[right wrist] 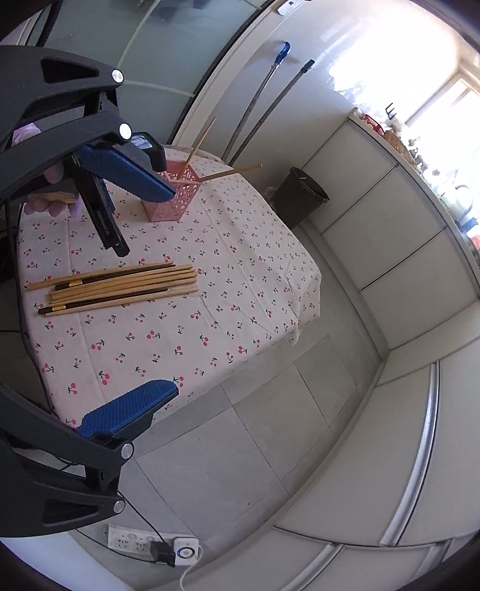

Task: Organize utensils
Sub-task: 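Grasp a wooden chopstick from the pile with the left gripper while the right gripper returns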

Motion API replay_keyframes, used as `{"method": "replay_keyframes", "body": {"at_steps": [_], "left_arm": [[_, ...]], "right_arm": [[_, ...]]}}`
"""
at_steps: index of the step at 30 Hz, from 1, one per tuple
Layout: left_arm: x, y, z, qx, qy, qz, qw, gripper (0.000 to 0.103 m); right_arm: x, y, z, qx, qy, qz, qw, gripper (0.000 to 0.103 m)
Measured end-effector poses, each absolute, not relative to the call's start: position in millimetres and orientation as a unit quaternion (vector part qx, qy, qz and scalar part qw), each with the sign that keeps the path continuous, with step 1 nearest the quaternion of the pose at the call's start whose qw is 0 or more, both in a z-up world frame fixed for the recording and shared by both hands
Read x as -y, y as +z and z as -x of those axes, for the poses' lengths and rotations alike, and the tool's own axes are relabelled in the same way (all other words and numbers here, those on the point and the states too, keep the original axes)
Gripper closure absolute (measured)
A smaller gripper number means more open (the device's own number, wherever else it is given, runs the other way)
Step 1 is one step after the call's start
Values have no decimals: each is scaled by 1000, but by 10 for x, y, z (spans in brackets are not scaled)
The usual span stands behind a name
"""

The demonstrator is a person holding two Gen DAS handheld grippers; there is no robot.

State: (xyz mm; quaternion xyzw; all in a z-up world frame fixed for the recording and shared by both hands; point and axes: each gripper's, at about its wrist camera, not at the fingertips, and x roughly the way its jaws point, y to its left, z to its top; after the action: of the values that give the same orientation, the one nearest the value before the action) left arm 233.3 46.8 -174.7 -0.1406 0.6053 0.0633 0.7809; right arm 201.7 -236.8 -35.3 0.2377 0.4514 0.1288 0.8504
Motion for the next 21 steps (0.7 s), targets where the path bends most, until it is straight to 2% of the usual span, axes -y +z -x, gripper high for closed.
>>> {"method": "replay_keyframes", "body": {"at_steps": [4,6,11,17,19,21], "left_arm": [[-419,-1829,-2486,-605,86,141,779,22],[-413,-1890,-2537,-609,97,138,775,33],[-434,-1883,-2589,-601,119,142,777,36],[-377,-1907,-2678,-609,111,133,774,33],[-305,-1932,-2743,-614,113,116,772,36],[-173,-1922,-2782,-608,111,81,782,48]], "right_arm": [[2407,-414,-2057,-461,126,-246,843,9],[2419,-436,-2081,-466,129,-252,838,9],[2413,-431,-2106,-468,136,-252,836,9],[2429,-418,-2122,-467,140,-256,835,9],[2440,-436,-2130,-470,132,-254,835,9],[2447,-452,-2143,-475,125,-249,835,9]]}}
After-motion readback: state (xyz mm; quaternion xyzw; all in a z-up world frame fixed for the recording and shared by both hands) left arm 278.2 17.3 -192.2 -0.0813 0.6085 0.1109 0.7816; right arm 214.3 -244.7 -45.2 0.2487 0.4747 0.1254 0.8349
